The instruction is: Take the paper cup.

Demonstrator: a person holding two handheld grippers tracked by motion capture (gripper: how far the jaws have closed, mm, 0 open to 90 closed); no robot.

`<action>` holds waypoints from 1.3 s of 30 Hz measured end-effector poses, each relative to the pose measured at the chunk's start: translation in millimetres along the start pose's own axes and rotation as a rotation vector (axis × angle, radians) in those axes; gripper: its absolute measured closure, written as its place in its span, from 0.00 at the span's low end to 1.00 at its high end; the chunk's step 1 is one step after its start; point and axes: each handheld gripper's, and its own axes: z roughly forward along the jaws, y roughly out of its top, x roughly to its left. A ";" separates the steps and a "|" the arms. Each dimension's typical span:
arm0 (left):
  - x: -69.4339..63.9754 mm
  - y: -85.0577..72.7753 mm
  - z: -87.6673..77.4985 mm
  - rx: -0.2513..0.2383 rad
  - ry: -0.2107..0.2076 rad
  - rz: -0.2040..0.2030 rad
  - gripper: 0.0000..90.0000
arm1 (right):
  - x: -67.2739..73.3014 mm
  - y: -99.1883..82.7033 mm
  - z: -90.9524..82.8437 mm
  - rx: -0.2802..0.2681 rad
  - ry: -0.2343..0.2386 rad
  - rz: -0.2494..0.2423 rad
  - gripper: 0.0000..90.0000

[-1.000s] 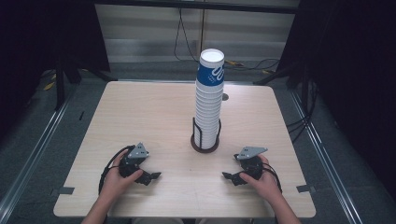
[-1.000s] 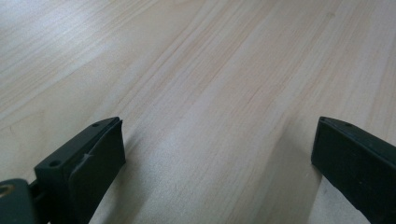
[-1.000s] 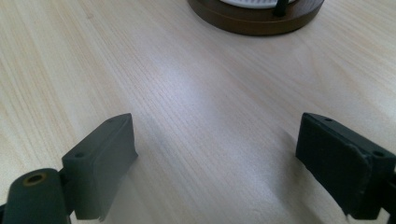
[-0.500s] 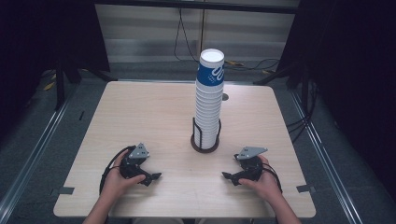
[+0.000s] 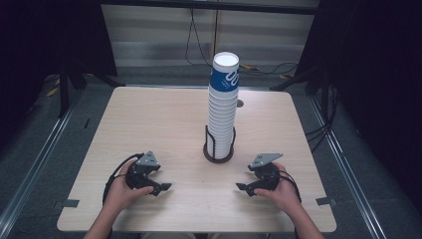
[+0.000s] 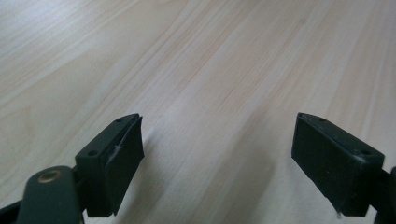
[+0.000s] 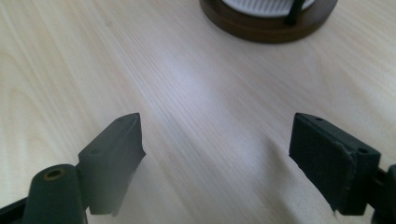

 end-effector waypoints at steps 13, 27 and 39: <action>-0.4 31.6 -16.5 -0.012 -0.055 -0.027 0.18 | -12.2 18.5 -22.9 -0.027 0.016 0.026 0.19; 4.1 71.5 -30.0 -0.013 -0.044 0.016 0.19 | -20.7 49.8 -42.1 -0.049 0.036 0.004 0.18; 9.8 106.1 -41.5 -0.026 -0.030 0.041 0.19 | -33.5 71.2 -58.5 -0.090 0.054 0.028 0.18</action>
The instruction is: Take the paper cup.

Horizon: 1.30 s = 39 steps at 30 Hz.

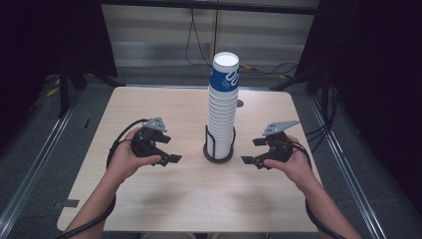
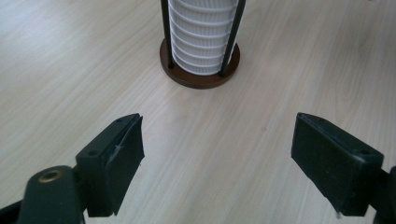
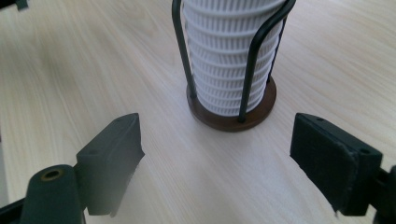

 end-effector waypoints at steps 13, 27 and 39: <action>4.2 25.0 -3.7 -0.005 0.000 0.007 0.19 | -5.2 29.6 -17.3 -0.015 -0.025 -0.023 0.18; 6.9 45.6 -3.5 -0.007 -0.004 0.016 0.19 | -9.1 57.0 -31.4 -0.055 -0.027 -0.021 0.17; 5.5 63.3 0.8 -0.001 -0.021 0.035 0.19 | -11.6 80.8 -40.5 -0.071 -0.034 -0.036 0.17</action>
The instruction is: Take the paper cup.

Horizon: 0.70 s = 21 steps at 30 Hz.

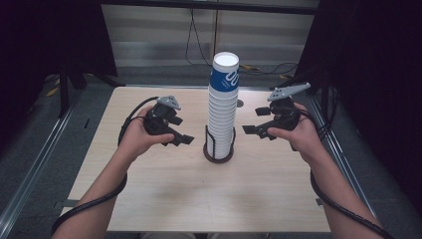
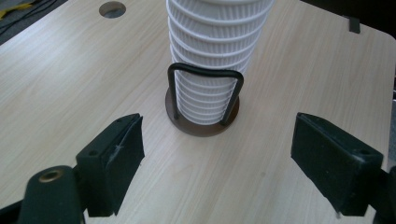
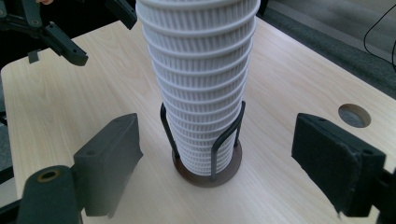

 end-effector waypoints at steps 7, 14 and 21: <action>0.9 7.5 3.1 0.006 -0.006 0.019 0.19 | -1.7 11.5 0.1 -0.015 0.003 -0.004 0.16; 0.6 13.1 6.4 -0.001 -0.012 0.011 0.19 | -4.1 18.0 -2.3 -0.029 0.012 0.007 0.16; 0.1 15.9 7.2 0.007 -0.013 0.016 0.19 | -1.4 27.3 -4.3 -0.024 0.016 -0.011 0.16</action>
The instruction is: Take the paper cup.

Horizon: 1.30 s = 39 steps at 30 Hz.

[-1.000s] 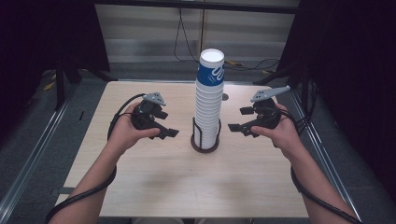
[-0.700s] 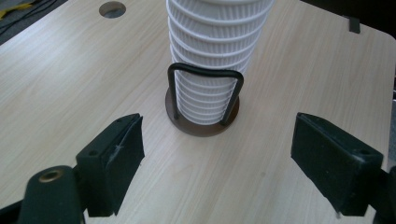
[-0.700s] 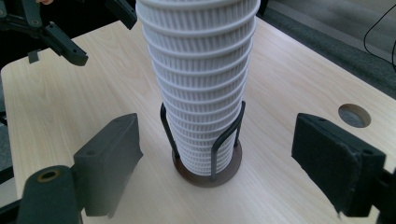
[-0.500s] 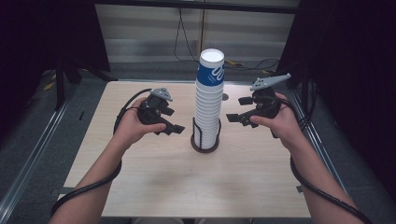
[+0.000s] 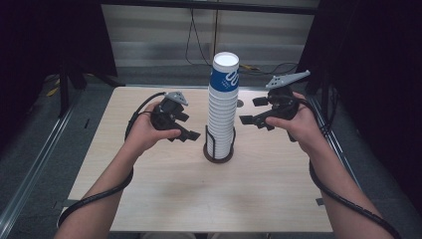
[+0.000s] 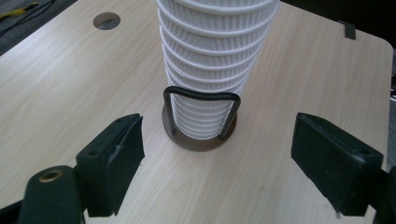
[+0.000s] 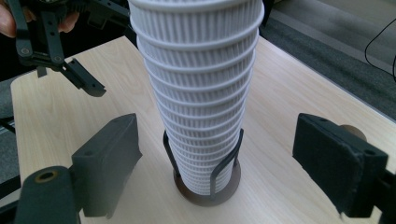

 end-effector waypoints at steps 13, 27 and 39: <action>-1.7 4.1 3.7 0.001 -0.011 0.005 0.19 | 4.7 25.5 -1.5 -0.012 0.005 -0.024 0.15; 0.1 8.7 4.6 0.003 -0.017 0.011 0.19 | 5.6 57.1 -10.9 -0.044 0.009 -0.042 0.15; 2.1 11.1 6.3 0.004 -0.020 0.012 0.19 | 6.6 84.3 -3.5 -0.085 0.029 -0.021 0.14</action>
